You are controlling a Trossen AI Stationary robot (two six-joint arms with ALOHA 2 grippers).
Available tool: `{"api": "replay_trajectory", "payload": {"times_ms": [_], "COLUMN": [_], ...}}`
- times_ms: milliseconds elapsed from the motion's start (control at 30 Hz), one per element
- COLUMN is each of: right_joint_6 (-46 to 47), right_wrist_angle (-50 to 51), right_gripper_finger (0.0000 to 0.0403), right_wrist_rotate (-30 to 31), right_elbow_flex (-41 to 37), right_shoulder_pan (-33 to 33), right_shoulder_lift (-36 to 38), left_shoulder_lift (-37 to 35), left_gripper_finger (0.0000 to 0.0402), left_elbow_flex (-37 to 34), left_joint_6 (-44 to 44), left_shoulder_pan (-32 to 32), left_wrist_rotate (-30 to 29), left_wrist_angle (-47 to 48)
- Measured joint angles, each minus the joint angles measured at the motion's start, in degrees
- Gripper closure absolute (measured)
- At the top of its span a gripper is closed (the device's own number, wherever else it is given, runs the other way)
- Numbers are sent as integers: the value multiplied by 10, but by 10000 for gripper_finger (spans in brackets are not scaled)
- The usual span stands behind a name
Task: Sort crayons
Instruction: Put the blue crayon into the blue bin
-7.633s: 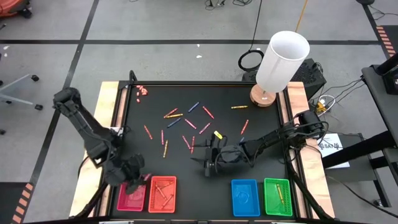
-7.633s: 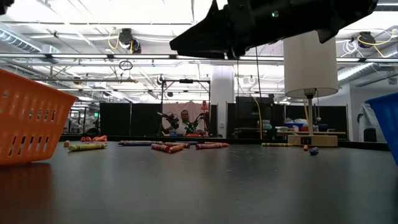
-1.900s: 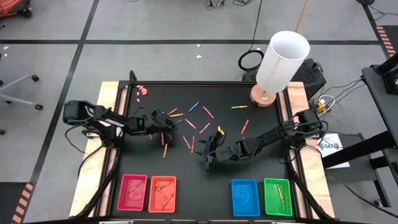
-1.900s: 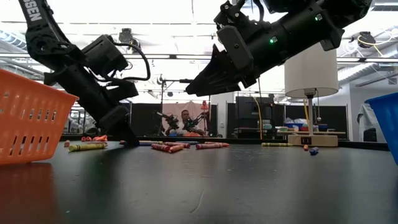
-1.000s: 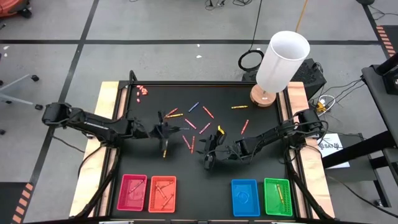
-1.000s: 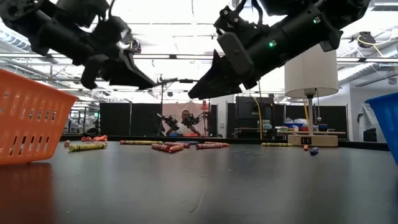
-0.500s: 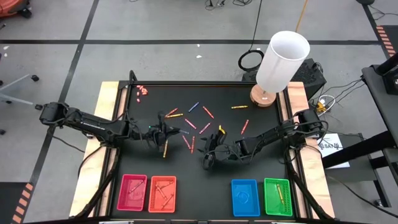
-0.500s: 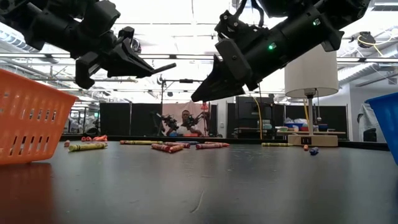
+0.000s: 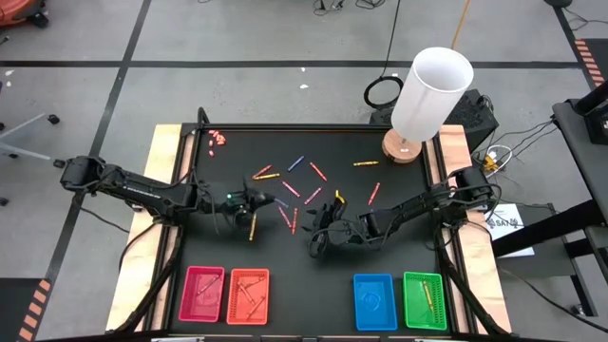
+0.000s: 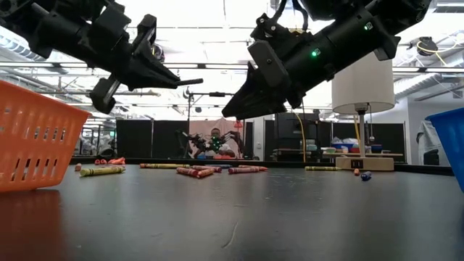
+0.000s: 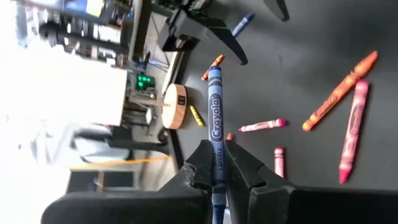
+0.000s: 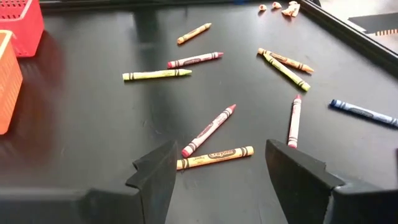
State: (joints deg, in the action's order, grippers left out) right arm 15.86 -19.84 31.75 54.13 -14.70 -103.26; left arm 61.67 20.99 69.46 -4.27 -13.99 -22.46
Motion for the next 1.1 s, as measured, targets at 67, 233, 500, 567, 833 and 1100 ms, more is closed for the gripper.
{"api": "replay_trajectory", "payload": {"times_ms": [67, 233, 500, 567, 833, 1100], "right_joint_6": [8, 24, 30, 30, 31, 40], "right_wrist_angle": [0, 0, 0, 0, 0, 0], "right_gripper_finger": [174, 174, 174, 174, 174, 174], "right_wrist_rotate": [0, 0, 0, 0, 0, 0], "right_elbow_flex": [0, 0, 0, 0, 0, 0], "right_shoulder_pan": [0, 0, 0, 0, 0, 0], "right_shoulder_lift": [0, 0, 0, 0, 0, 0], "left_shoulder_lift": [0, 0, 0, 0, 0, 0], "left_gripper_finger": [387, 387, 387, 387, 387, 387], "left_elbow_flex": [0, 0, 0, 0, 0, 0], "left_joint_6": [32, 78, 75, 74, 70, -33], "left_shoulder_pan": [0, 0, 0, 0, 0, 0], "left_wrist_rotate": [0, 0, 0, 0, 0, 0], "left_wrist_angle": [0, -3, -23, -25, -24, -24]}}
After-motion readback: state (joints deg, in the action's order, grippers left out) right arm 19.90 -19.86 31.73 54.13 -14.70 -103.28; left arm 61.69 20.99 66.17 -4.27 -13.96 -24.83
